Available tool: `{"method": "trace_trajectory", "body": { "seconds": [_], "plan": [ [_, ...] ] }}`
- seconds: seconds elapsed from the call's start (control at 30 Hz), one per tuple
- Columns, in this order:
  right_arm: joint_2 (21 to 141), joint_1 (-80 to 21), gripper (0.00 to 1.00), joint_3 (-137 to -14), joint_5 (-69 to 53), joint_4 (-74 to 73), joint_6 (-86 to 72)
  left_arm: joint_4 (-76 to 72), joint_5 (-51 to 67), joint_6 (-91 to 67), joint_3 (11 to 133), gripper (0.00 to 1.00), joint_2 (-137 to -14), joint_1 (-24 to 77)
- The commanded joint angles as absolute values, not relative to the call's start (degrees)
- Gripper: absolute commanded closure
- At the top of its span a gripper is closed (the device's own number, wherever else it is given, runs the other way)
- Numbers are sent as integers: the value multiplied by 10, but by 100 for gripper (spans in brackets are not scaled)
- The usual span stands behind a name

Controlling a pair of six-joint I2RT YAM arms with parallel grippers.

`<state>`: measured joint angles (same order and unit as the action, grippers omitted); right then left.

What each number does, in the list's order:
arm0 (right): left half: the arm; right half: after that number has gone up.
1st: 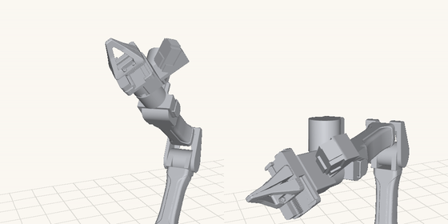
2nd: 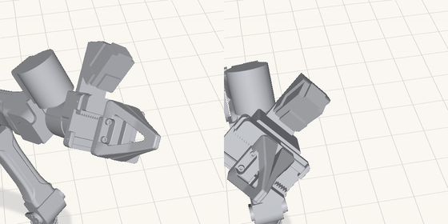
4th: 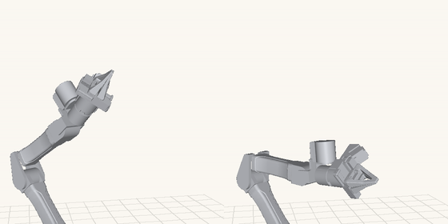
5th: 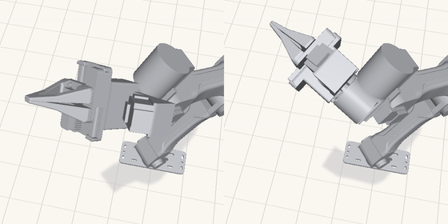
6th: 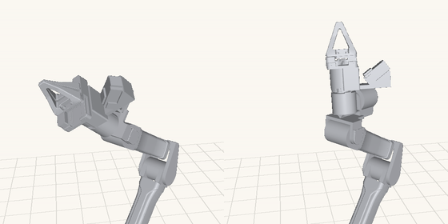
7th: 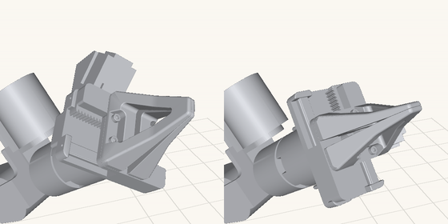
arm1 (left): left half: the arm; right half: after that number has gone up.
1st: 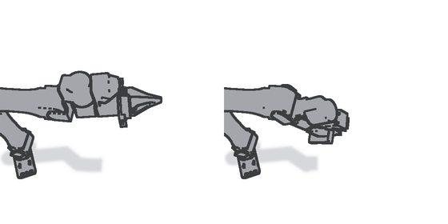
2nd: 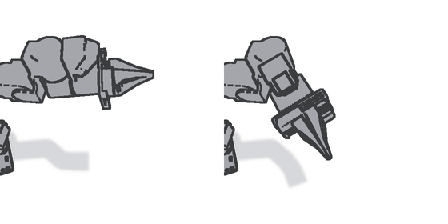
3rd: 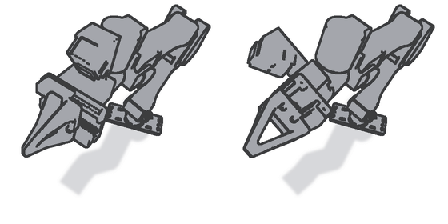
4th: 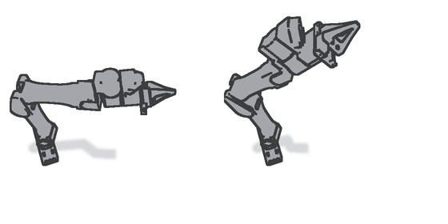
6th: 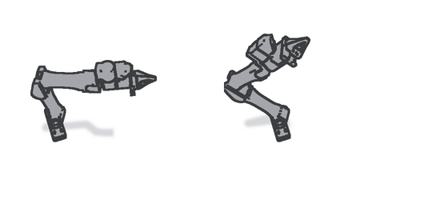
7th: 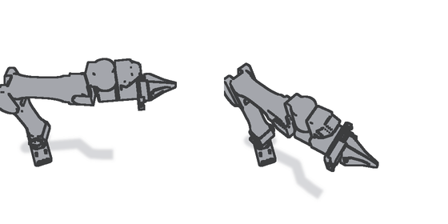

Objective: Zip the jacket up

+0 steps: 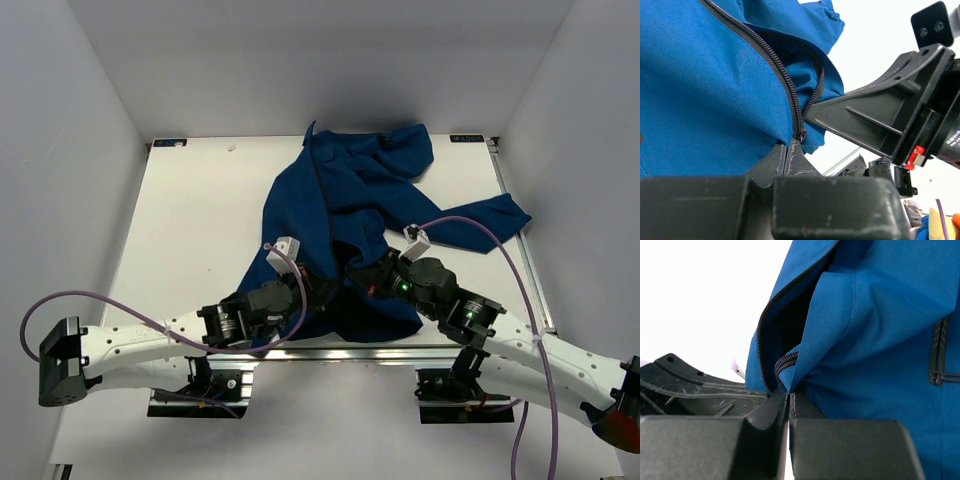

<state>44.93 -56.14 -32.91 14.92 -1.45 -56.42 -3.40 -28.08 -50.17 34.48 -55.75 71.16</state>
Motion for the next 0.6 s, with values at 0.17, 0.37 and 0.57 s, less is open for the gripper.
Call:
{"method": "trace_trajectory", "body": {
  "seconds": [0.17,0.37,0.57],
  "plan": [
    [413,-544,100,-367,315,-31,-562,102,-364,-504,397,100,-591,797],
    [410,-544,100,-381,331,-29,-541,143,-377,-522,413,100,-605,816],
    [426,-543,100,-417,362,-32,-512,123,-365,-519,377,100,-572,816]
  ]
}}
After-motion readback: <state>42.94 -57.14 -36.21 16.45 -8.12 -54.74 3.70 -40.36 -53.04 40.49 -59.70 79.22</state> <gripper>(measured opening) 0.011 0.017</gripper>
